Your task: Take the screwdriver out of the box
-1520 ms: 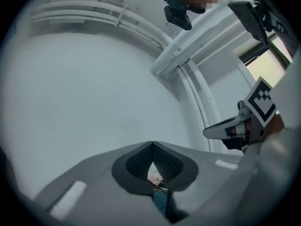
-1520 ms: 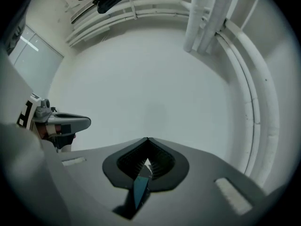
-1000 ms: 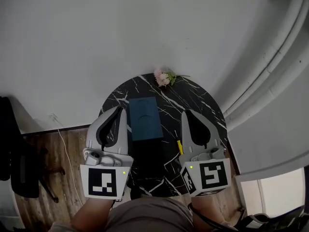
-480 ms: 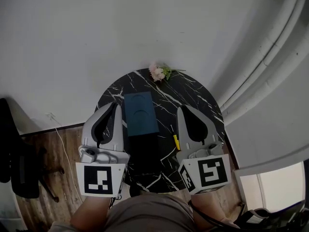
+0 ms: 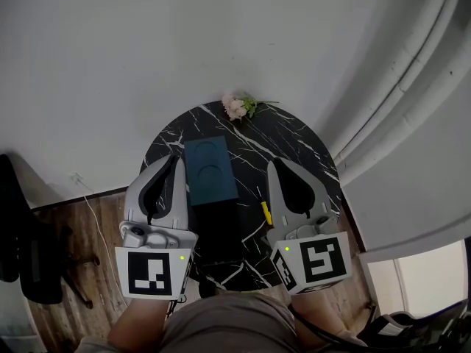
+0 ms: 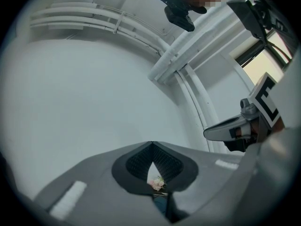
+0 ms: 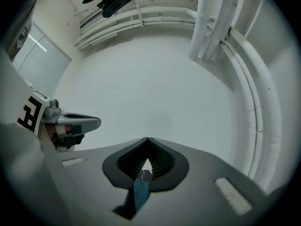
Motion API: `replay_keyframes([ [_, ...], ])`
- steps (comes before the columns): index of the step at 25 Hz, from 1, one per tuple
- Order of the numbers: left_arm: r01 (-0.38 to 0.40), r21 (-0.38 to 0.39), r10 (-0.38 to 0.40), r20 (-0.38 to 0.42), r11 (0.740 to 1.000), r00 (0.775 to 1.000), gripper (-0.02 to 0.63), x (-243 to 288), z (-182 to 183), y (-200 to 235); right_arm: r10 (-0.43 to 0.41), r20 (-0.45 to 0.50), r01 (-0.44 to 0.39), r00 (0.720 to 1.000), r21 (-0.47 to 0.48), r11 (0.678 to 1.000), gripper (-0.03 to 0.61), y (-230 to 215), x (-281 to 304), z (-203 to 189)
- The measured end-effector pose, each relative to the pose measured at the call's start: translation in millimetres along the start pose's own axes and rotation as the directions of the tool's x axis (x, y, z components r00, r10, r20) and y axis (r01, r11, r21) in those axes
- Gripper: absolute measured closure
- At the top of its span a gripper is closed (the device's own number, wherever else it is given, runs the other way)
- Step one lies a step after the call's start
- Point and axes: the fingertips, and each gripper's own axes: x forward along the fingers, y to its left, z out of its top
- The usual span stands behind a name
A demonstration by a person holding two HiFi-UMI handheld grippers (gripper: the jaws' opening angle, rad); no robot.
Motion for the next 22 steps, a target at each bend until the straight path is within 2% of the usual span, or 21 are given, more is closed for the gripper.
replay_keyframes([
  [22,0.025,0.019,-0.025,-0.025,0.999,0.999,0.614,15,-7,-19,-0.012,-0.017,0.013,1.000,0.025,1.000,0.554,-20,0,-14],
])
